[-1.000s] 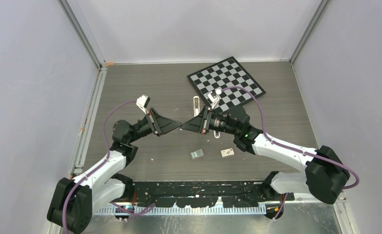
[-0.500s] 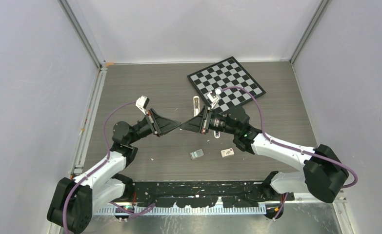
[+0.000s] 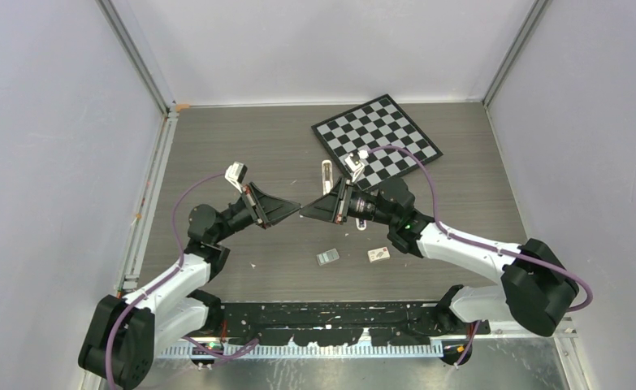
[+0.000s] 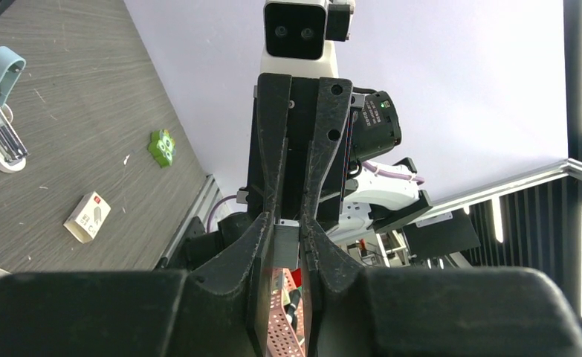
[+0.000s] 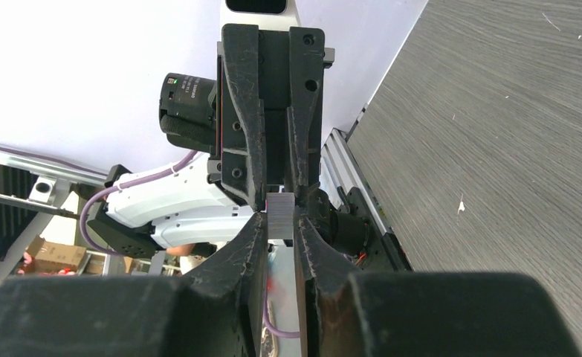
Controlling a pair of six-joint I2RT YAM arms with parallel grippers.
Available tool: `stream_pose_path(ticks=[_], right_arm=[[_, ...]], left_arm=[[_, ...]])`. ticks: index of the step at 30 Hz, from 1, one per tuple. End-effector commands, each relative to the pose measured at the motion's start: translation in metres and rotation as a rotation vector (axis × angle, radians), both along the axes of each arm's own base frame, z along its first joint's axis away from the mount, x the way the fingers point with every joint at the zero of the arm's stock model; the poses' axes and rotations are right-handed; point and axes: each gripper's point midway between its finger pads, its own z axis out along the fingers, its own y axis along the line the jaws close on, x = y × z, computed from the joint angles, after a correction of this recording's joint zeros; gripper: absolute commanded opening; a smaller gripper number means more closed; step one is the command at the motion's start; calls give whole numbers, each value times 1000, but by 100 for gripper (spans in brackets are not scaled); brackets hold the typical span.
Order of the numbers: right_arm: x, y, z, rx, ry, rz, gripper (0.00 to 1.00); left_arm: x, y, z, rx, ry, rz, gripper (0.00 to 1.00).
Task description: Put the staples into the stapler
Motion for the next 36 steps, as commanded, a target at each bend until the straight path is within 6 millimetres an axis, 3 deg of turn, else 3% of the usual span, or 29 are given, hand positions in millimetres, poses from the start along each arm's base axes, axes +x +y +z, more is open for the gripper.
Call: stream_pose_path(ticks=[1, 8, 13, 19, 24, 30, 36], right_arm=[[-2, 1, 10, 43, -35, 13, 23], [0, 2, 9, 42, -27, 7, 24], [3, -2, 7, 34, -13, -22, 33], [5, -16, -2, -30, -5, -91, 52], [12, -36, -17, -150, -13, -202, 68], [25, -72, -50, -429, 10, -359, 71], [28, -94, -57, -556, 7, -424, 71]], left_arm=[[0, 1, 9, -22, -51, 17, 19], [2, 1, 2, -7, -38, 20, 19], [4, 0, -5, 27, -34, 28, 18], [10, 4, -37, 222, 14, 79, 17], [22, 28, -74, 520, 55, 210, 18], [36, 51, -123, 774, 200, 288, 16], [46, 54, -156, 1048, 247, 329, 15]])
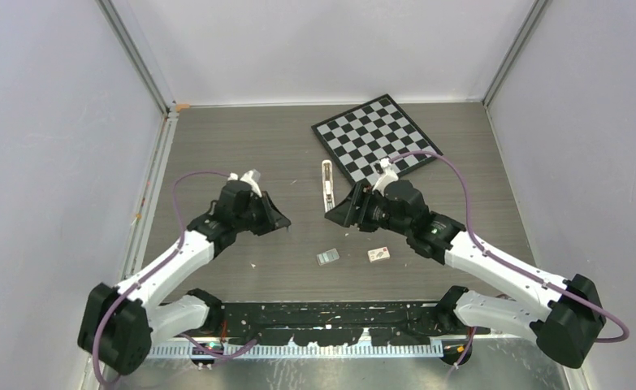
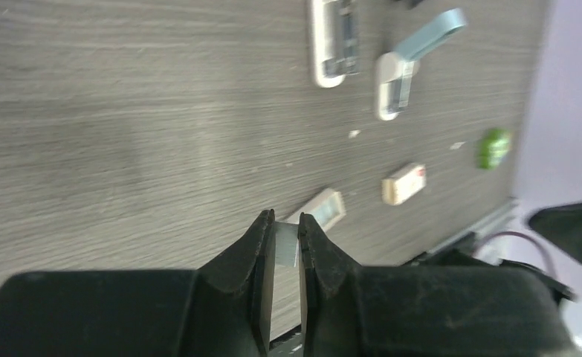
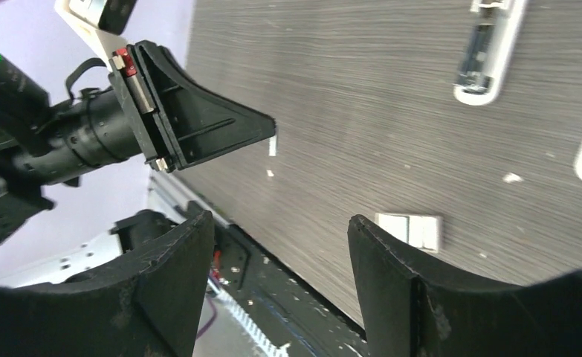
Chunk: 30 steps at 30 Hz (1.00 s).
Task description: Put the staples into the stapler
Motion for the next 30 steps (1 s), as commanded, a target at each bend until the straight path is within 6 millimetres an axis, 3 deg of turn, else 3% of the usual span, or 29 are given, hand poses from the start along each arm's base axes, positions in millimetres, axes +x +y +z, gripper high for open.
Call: stream_pose_path(ticks=[1, 6, 10, 16, 30], right_arm=[[7, -27, 3, -127, -40, -82, 71], [6, -45, 2, -173, -60, -131, 71], [5, -57, 3, -213, -82, -156, 71], [6, -74, 1, -264, -96, -201, 72], [14, -84, -22, -301, -28, -253, 73]], left_arm=[[7, 16, -23, 285, 22, 26, 15], [16, 12, -54, 483, 92, 19, 14], [21, 4, -66, 560, 103, 3, 13], [26, -4, -77, 668, 103, -31, 14], [25, -10, -95, 751, 124, -76, 14]])
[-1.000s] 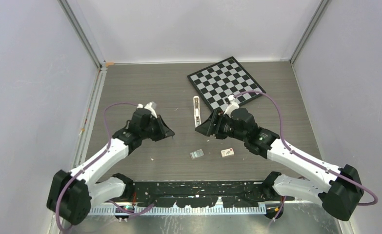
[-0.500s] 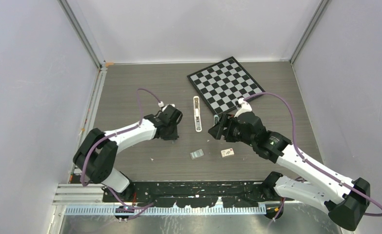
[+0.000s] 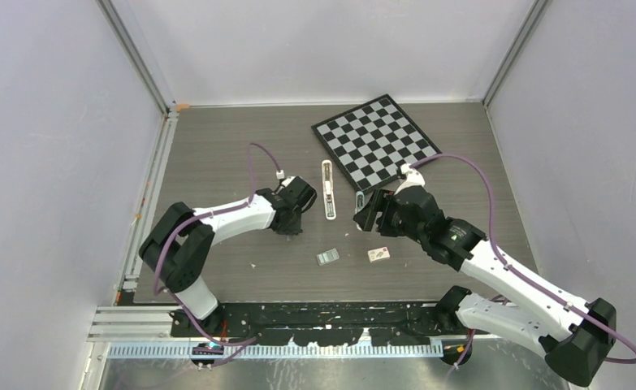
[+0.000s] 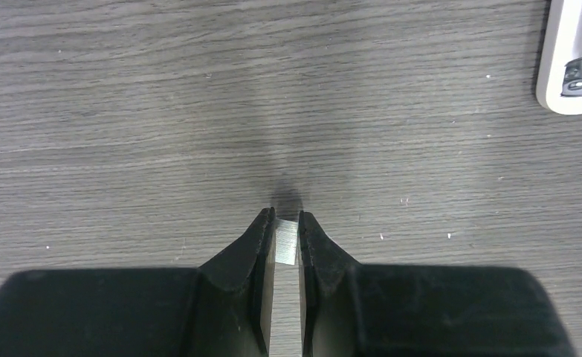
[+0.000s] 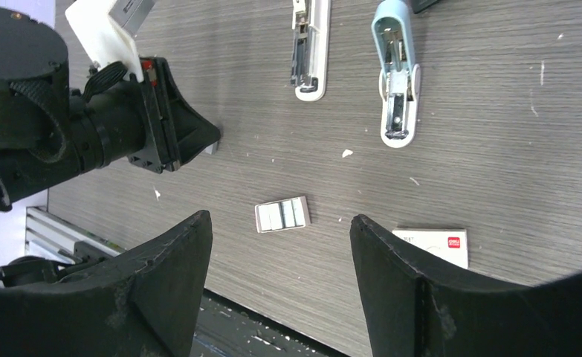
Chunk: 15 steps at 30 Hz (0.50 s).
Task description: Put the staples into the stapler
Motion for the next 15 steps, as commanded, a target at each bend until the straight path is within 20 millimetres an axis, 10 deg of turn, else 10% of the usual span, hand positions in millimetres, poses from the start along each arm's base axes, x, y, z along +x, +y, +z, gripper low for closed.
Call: stream_pose_path(ticks=[1, 15], right_arm=[[12, -5, 3, 14, -2, -51, 73], [16, -8, 2, 41, 14, -57, 73]], left_arm=[[9, -2, 6, 13, -33, -2, 14], [-3, 0, -1, 24, 28, -28, 24]])
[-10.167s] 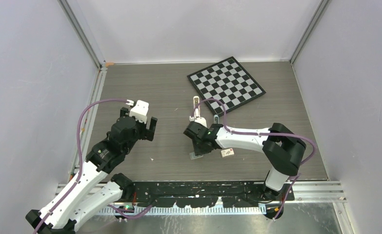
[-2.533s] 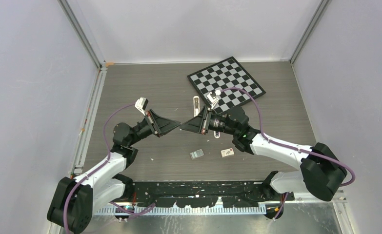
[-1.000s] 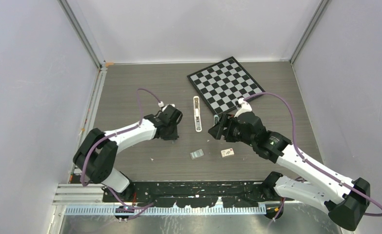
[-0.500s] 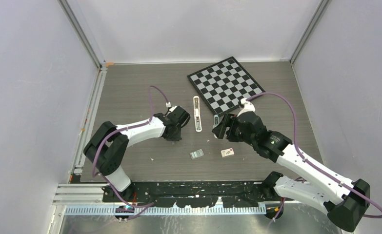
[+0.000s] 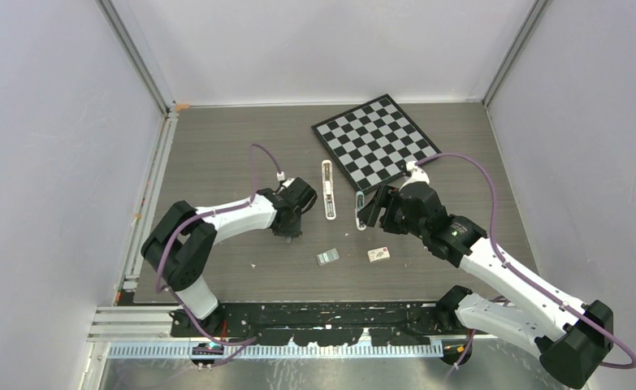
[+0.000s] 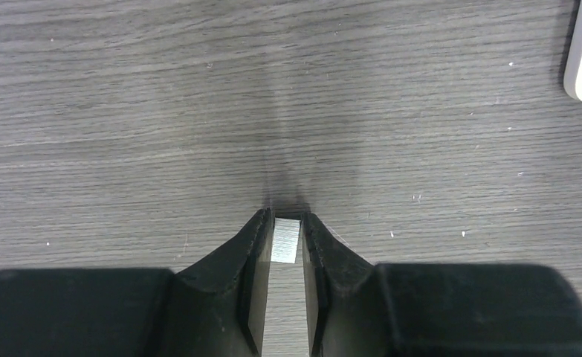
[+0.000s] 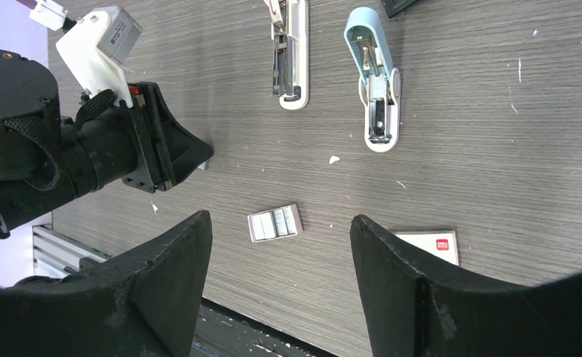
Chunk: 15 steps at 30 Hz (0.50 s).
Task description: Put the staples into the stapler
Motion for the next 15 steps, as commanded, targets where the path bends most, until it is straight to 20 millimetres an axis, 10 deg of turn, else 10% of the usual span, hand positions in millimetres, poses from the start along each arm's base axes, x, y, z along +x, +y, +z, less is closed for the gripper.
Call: stream_pose_path(ticks=[1, 15], right_arm=[[5, 4, 9, 30, -26, -2, 73], [0, -1, 11, 35, -31, -8, 73]], left_arm=[[1, -3, 6, -1, 1, -18, 24], [-1, -3, -1, -1, 40, -37, 25]])
